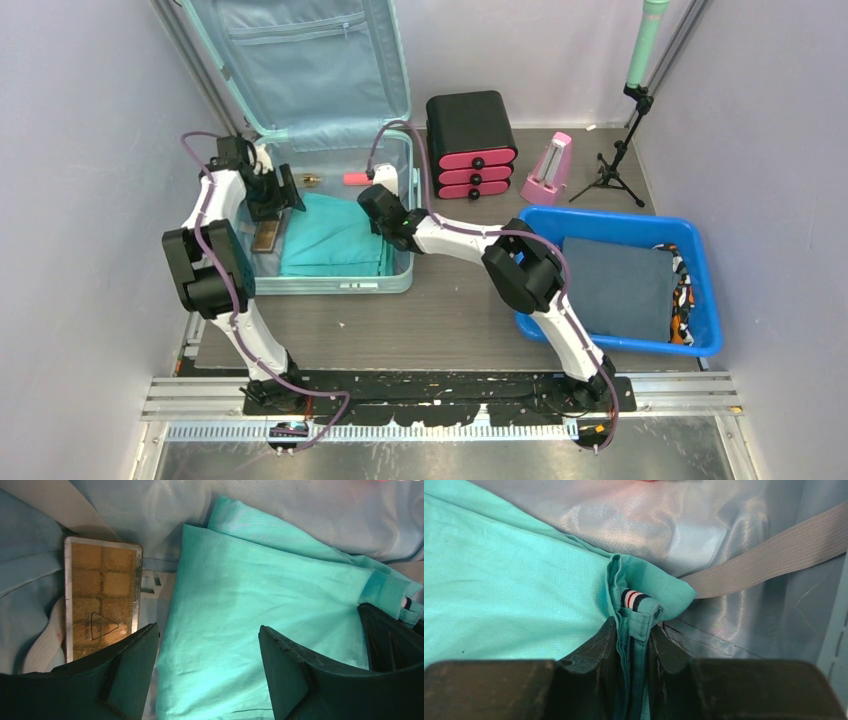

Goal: Open, take out, and arrange the luggage

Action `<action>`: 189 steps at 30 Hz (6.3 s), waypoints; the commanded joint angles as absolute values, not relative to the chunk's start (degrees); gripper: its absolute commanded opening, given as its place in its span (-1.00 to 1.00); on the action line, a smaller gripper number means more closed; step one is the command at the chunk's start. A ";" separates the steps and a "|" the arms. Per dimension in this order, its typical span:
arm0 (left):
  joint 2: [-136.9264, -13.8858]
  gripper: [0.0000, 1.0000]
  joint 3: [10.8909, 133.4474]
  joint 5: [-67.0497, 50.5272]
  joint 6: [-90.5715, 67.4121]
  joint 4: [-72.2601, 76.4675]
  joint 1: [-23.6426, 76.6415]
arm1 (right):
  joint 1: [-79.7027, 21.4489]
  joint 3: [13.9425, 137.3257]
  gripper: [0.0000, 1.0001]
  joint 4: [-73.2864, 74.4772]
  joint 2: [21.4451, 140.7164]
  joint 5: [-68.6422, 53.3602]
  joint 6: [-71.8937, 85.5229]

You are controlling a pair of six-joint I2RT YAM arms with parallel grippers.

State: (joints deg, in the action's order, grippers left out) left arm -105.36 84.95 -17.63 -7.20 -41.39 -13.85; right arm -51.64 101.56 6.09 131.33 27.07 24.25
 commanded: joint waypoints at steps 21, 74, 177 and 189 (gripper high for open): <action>-110.74 -0.59 85.87 -24.44 -8.35 -39.35 -14.15 | -51.24 96.83 -0.99 -4.58 125.29 26.34 18.05; -74.56 -1.00 86.24 -16.66 -24.08 -36.18 3.72 | -50.80 109.97 -0.99 20.41 99.68 23.50 8.92; -120.63 -0.06 109.06 14.03 -41.10 -8.89 64.59 | 13.37 68.99 0.37 44.28 66.69 33.01 10.46; -105.50 0.15 101.09 10.70 -24.25 -10.92 64.55 | 13.42 61.89 -0.25 38.25 61.07 1.35 29.71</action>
State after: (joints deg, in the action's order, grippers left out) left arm -114.61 104.84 11.16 -33.80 -11.00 64.40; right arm 13.26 66.04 42.39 63.53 12.10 21.61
